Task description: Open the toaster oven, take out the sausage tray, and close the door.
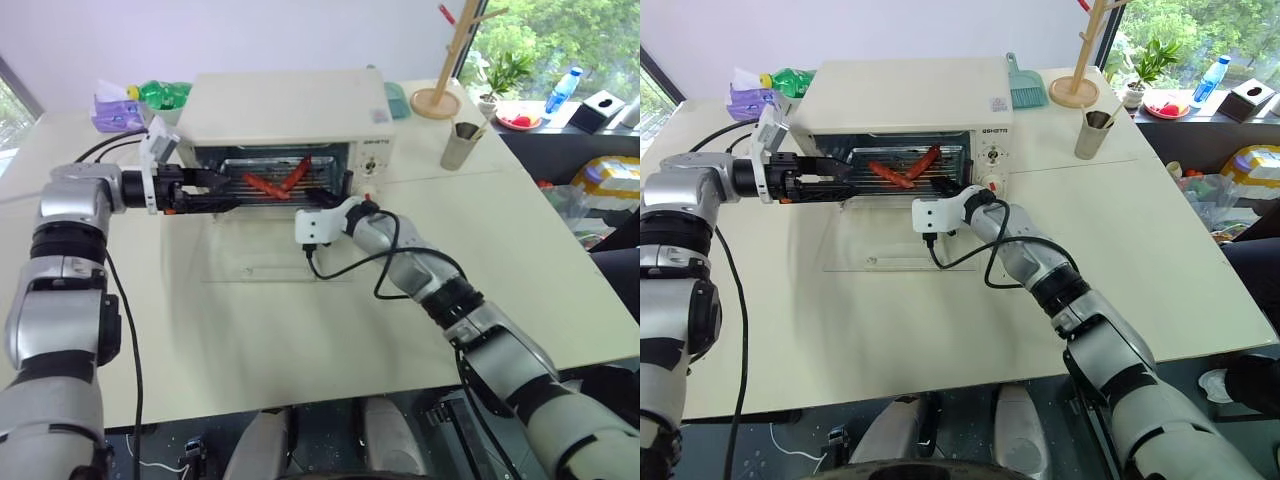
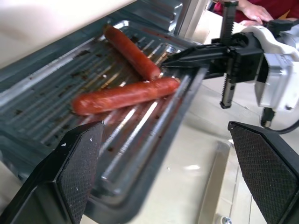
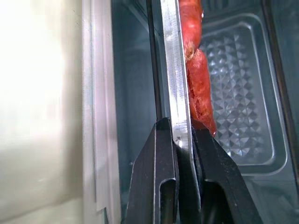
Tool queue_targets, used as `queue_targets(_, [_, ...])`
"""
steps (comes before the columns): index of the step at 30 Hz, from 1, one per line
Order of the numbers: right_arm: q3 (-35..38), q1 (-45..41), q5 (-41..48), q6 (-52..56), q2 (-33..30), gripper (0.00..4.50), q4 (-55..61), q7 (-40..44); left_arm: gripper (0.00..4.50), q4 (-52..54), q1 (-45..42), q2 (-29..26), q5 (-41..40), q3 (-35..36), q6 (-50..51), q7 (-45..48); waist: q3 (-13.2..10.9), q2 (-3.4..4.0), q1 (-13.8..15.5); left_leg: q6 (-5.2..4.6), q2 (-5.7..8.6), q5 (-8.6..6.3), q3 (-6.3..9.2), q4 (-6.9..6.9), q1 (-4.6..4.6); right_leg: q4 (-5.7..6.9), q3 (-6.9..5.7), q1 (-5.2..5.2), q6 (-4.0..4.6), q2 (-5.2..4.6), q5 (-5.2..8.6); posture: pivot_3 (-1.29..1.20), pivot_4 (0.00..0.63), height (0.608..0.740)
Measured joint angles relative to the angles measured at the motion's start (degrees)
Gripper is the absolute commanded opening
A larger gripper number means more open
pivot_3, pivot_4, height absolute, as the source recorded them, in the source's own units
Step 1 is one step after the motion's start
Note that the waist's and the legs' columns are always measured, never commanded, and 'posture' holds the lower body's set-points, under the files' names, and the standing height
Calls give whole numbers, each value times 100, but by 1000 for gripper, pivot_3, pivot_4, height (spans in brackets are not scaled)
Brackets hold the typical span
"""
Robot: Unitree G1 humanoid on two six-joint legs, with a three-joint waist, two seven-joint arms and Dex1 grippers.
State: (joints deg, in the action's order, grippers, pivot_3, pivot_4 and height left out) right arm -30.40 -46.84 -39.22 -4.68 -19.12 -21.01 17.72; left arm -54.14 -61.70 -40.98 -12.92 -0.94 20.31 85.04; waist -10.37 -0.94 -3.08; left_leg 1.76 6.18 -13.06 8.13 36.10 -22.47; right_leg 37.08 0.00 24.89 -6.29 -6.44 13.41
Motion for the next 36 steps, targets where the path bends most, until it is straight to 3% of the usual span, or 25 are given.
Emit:
queue_targets(23, [476, 1474, 231, -1205, -1155, 93, 1941, 306, 4500, 367, 148, -302, -34, 36, 405, 163, -9, -17, 52, -9, -4, -5, -2, 2, 1, -1, -2, -5, -3, 1, 2, 0, 150, 740])
queue_targets(29, [651, 1594, 327, -1680, -1422, 93, 2084, 313, 4500, 1724, 865, -980, -658, 355, 1917, 446, -10, -18, 26, -13, -6, -7, -4, -2, 2, -2, 1, -3, -5, 2, 4, 0, 150, 740])
queue_targets(36, [878, 1738, 486, -2485, -1821, 93, 2062, 291, 4500, 3865, 2891, -1651, -2078, 1725, 4680, -104, -11, -17, 56, -17, -8, -10, -3, -5, 10, -4, 3, -12, -5, 0, 7, 0, 150, 740])
